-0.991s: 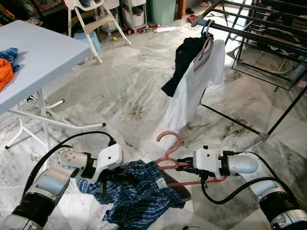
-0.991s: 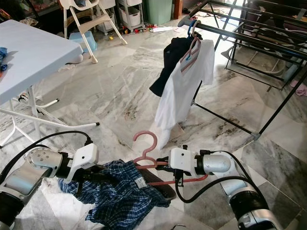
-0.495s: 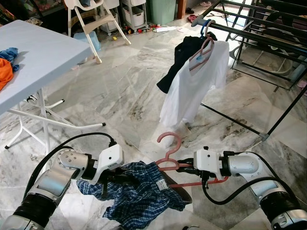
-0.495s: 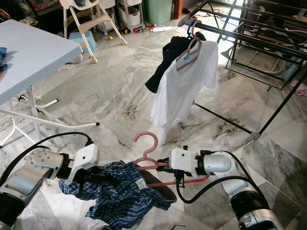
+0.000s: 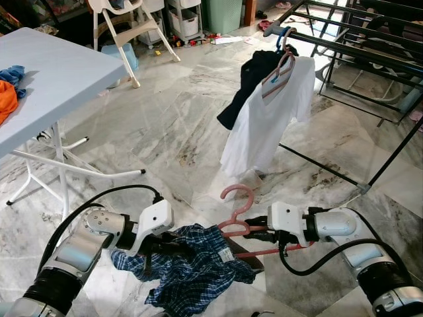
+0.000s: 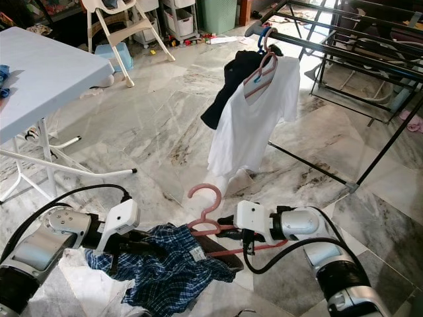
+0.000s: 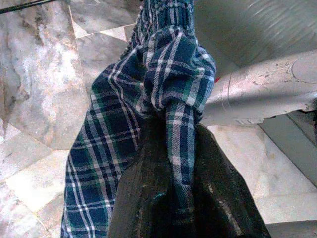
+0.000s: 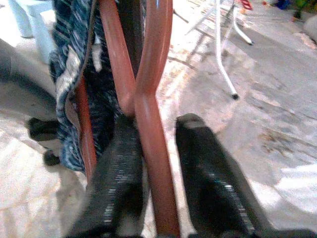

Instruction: Hang hanger

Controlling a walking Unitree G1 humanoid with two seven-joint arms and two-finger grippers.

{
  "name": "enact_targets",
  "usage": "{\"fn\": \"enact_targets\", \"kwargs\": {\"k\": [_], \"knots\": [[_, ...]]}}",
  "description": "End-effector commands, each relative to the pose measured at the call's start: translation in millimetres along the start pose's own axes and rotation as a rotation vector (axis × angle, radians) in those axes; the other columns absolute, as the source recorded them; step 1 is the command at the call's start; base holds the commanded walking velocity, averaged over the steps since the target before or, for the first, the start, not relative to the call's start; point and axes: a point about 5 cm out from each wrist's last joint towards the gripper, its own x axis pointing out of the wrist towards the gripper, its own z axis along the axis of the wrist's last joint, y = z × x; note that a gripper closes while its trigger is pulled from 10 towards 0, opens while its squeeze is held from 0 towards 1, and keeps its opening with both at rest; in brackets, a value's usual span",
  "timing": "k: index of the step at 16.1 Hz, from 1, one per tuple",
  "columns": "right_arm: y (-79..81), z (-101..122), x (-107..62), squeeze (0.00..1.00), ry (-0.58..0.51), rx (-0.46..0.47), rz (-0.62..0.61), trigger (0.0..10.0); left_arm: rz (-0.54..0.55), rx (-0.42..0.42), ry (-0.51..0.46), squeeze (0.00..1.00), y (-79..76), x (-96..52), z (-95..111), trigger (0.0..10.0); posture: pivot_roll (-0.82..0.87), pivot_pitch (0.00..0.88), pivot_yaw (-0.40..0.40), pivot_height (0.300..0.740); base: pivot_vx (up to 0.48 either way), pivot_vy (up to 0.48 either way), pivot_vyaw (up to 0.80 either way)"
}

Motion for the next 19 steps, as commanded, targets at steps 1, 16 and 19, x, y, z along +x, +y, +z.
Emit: {"fn": "enact_targets", "kwargs": {"k": [1, 16, 19], "knots": [[-3.7, 8.8, 1.6, 1.0, -0.029, -0.024, 0.024, 10.0, -0.033, 0.016, -0.004, 0.0, -3.2, 3.9, 1.3, 0.0, -0.1, 0.114, 0.063, 0.74, 0.0, 0.0, 0.0], [-13.5, -3.3, -17.2, 1.0, 0.13, -0.028, 0.089, 10.0, 0.27, 0.002, 0.007, 0.0, 21.6, -19.3, -17.3, 0.0, -0.08, 0.103, 0.052, 0.74, 0.0, 0.0, 0.0], [-32.1, -4.5, -16.6, 1.0, 0.203, -0.122, -0.129, 10.0, 0.316, 0.009, -0.003, 0.0, 25.6, -24.6, -16.7, 0.0, -0.08, 0.103, 0.053, 0.74, 0.0, 0.0, 0.0]]}}
